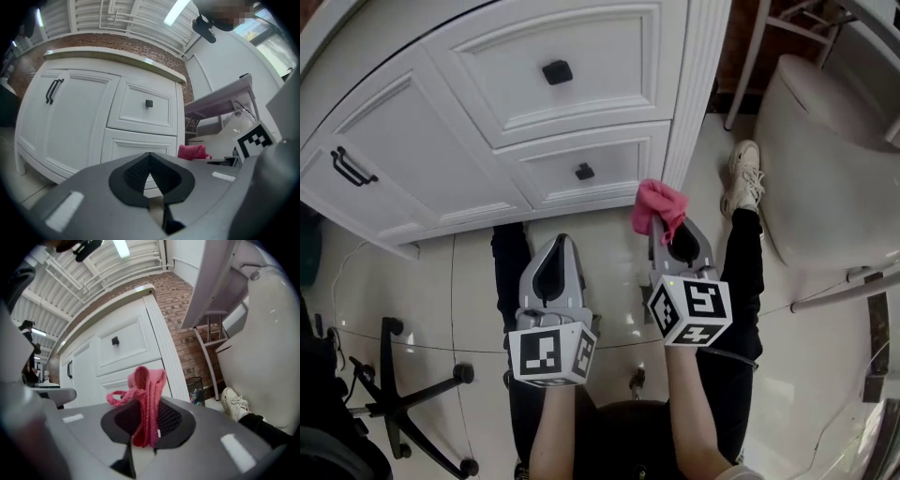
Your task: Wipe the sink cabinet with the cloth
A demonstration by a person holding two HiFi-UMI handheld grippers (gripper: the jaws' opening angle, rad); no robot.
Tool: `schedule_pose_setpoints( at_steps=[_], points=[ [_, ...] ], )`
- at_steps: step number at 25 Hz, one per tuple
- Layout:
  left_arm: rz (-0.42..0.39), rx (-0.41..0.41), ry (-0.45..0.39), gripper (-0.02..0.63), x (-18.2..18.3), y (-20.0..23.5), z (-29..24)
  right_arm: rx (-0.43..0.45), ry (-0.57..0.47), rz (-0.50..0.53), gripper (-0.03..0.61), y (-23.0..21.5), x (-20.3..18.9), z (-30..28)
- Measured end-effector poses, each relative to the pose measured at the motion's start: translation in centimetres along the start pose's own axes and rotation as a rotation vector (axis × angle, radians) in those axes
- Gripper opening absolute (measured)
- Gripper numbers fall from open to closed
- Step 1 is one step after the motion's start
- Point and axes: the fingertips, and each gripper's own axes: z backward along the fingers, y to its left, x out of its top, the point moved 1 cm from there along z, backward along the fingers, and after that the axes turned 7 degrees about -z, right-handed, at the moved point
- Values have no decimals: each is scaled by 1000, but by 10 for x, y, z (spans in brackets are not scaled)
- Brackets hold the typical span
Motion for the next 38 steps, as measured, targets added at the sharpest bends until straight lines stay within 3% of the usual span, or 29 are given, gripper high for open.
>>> schedule_pose_setpoints(
  at_steps=[3,5,8,11,15,20,38],
  points=[
    [42,18,-20,15,18,-3,46,87,-14,-2,66,47,10,65],
    [48,28,-29,15,24,-4,70,142,-14,71,66,75,6,98],
    [16,20,-58,15,35,-8,90,183,-27,181,66,100,12,119],
    [13,15,-119,15,60,-15,110,205,-83,168,66,108,39,135],
    [-7,7,-164,15,81,-19,128,211,-135,170,66,119,62,151],
    [-22,3,-200,15,88,-20,137,201,-126,187,64,124,61,157],
    [-3,7,-208,15,97,-17,144,223,-127,188,64,136,59,159]
  ],
)
